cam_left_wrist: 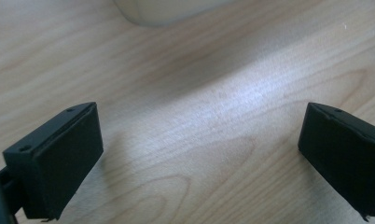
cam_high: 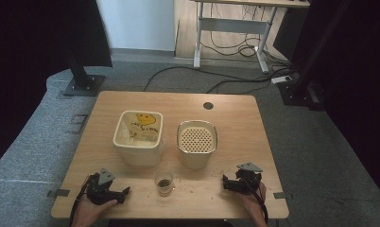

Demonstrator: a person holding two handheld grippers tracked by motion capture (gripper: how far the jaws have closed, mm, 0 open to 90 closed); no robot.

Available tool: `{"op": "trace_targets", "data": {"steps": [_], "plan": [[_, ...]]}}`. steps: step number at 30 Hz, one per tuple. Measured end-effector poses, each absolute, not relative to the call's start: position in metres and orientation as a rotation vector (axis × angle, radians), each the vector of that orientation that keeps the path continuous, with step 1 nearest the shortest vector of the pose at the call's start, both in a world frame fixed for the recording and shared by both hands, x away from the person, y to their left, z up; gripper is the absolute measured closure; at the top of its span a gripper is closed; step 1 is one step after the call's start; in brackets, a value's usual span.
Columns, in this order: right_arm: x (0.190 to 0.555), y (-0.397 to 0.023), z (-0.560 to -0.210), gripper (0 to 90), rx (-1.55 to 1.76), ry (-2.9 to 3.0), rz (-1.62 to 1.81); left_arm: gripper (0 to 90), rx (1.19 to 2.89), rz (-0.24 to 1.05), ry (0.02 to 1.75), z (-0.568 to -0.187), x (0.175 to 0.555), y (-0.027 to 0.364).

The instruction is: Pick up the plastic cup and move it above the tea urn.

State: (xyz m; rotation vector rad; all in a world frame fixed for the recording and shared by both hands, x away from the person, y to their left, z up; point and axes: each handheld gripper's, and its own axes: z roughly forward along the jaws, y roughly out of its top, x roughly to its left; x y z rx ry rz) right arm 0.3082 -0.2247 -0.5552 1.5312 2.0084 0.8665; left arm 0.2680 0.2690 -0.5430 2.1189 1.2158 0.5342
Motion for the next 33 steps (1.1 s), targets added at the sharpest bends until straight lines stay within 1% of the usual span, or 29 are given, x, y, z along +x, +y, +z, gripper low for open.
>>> {"op": "trace_targets", "data": {"steps": [6,12,17,22,27,33], "plan": [[0.301,-0.224,-0.549,8.5,1.512,1.976,0.925,0.5,2.038,0.566,1.221,-0.535,0.261,0.271],[0.294,-0.221,-0.544,12.3,1.463,1.968,0.998,1.4,2.007,0.561,1.234,-0.532,0.259,0.272],[0.291,-0.216,-0.541,13.1,1.430,1.981,1.044,3.5,1.994,0.543,1.248,-0.532,0.259,0.271],[0.284,-0.205,-0.536,13.8,1.368,1.999,1.121,5.3,1.992,0.546,1.239,-0.530,0.255,0.268],[0.271,-0.190,-0.525,16.8,1.259,2.013,1.229,6.2,1.990,0.532,1.236,-0.530,0.255,0.266],[0.266,-0.171,-0.522,17.7,1.187,2.060,1.284,6.5,1.993,0.510,1.238,-0.531,0.256,0.265]]}}
